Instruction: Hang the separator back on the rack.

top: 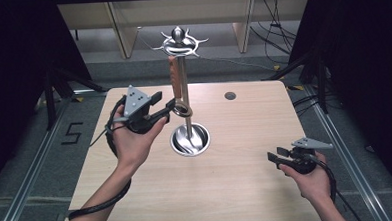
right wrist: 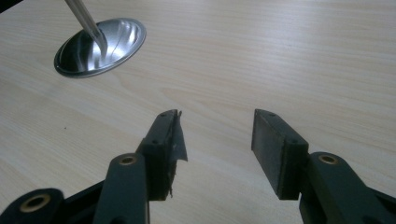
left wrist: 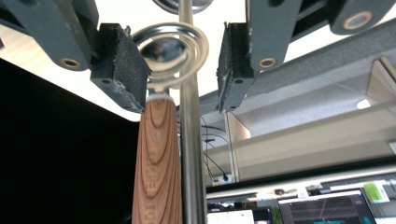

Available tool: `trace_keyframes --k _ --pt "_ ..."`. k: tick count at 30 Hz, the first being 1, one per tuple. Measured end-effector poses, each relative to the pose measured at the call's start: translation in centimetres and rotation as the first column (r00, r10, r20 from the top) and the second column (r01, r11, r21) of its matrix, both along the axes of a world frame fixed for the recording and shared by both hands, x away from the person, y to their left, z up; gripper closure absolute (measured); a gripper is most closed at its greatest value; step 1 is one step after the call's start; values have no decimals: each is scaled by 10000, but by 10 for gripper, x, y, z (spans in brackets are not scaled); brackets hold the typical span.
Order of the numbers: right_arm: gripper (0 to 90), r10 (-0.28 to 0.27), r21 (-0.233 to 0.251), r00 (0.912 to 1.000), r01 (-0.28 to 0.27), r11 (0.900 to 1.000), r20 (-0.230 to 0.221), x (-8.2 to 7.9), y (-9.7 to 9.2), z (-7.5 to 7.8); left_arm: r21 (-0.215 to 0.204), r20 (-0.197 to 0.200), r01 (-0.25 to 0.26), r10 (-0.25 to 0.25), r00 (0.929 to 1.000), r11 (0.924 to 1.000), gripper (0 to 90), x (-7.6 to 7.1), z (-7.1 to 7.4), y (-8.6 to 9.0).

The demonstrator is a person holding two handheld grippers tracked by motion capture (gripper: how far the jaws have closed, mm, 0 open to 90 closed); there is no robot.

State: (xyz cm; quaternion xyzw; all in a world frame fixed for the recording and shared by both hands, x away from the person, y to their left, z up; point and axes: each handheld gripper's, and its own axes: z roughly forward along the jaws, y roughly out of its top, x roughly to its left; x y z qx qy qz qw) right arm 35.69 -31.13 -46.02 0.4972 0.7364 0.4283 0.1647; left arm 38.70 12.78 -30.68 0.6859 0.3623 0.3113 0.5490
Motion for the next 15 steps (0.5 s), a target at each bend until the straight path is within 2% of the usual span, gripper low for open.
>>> trace_keyframes --k 5,9,15 --pt "520 -74 -172 10000 75 9998 52 0 0 0 -77 -150 -53 52 9999 10000 505 -6 -2 16" --pt "520 -7 -29 10000 7 10000 -9 0 0 0 -57 -288 -150 148 9995 9999 492 -10 -6 28" --pt "520 0 -34 10000 0 10000 -13 0 0 0 14 -732 -267 268 9970 9996 463 -15 -20 46"
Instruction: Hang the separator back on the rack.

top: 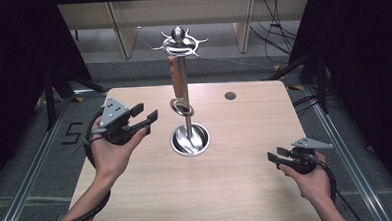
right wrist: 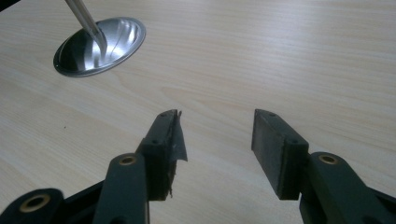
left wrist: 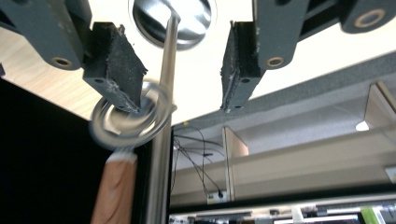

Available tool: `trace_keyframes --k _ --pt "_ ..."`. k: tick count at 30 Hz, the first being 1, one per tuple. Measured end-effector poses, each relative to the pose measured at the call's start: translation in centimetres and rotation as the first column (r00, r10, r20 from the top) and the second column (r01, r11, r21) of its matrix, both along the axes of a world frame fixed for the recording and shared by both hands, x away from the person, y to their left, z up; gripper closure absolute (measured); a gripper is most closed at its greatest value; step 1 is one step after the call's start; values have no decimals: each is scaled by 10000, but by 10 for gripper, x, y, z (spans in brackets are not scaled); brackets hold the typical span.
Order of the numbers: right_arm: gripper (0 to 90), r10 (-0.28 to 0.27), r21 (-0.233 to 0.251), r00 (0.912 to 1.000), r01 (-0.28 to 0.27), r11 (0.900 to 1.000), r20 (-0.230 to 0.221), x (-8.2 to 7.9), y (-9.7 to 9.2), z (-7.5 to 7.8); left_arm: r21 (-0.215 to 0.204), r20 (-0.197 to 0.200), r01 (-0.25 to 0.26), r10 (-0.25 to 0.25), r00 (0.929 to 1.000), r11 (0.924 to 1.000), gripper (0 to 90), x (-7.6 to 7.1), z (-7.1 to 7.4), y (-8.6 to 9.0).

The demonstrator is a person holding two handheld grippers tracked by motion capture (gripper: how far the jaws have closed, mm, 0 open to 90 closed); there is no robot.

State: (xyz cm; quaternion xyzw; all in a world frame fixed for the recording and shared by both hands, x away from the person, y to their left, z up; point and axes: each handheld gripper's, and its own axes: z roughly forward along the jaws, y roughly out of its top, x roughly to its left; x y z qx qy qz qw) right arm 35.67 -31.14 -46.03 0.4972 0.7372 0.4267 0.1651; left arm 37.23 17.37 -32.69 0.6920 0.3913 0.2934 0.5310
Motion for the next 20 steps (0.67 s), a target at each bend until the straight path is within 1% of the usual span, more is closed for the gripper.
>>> trace_keyframes --k 1,2,3,4,5,6,7,8,9,10,11,12,13,14,15,16,17,18,19,20 --pt "520 -2 -1 10000 2 10000 1 0 0 0 100 -96 -44 45 9999 9999 455 -1 -6 4" --pt "520 5 -115 9999 -3 9999 170 0 -1 0 130 -171 -72 74 9998 9999 447 -2 -11 8" --pt "520 -3 -3 10000 3 10000 -9 0 0 0 166 -300 -109 114 9995 9998 440 -3 -18 11" --pt "520 12 -36 10000 -12 10000 45 0 0 0 170 -497 -102 111 9987 9998 432 -4 -28 16" --pt "519 -57 -82 10000 57 10000 -51 -1 0 1 180 -663 -117 129 9977 9998 420 -5 -34 19" --pt "519 -57 -82 10000 57 10000 -51 -1 0 1 152 -803 -68 80 9967 9999 420 -6 -42 22" --pt "520 -96 -139 10000 96 9999 13 -1 0 1 254 -1045 11 16 9945 9997 419 -6 -55 27" --pt "520 -136 31 9999 137 9999 -45 -1 1 0 307 -1255 114 -75 9921 9995 419 -6 -67 31" --pt "520 -92 -178 9999 91 9998 -62 -1 0 0 384 -1492 111 -53 9888 9992 419 -7 -80 34" --pt "520 -95 -175 9999 94 9998 -74 -1 0 0 443 -1572 229 -156 9874 9988 419 -7 -92 38" --pt "520 -9 -266 10000 9 9996 17 0 -1 0 658 -1866 186 -60 9824 9977 419 -8 -104 41" --pt "519 -4 -252 10000 4 9997 8 0 -1 0 698 -2109 358 -203 9773 9969 419 -8 -115 44" --pt "519 1 -253 10000 -1 9997 -5 0 -1 0 575 -2669 207 -46 9637 9981 416 -11 -123 45" --pt "519 -189 -28 9994 188 9998 -294 -2 2 1 377 -3096 237 -108 9508 9990 415 -13 -129 45" --pt "519 -70 -165 9999 68 9998 -137 -1 1 1 265 -3236 315 -213 9460 9992 415 -13 -132 45" --pt "519 -162 -16 9994 162 9999 -321 -3 2 2 242 -3257 321 -225 9452 9992 415 -12 -133 45" --pt "519 24 -200 10000 -26 9998 -71 0 0 1 227 -3190 332 -243 9474 9992 411 -11 -131 44" --pt "519 47 -198 10000 -48 9998 -85 -1 0 1 87 -3100 375 -329 9502 9993 406 -10 -130 43" --pt "519 88 -306 10000 -88 9995 11 0 0 0 108 -3035 346 -297 9524 9993 399 -10 -128 42" --pt "519 113 -139 9999 -113 9998 -33 1 0 -1 29 -2923 410 -384 9556 9992 399 -9 -128 41"
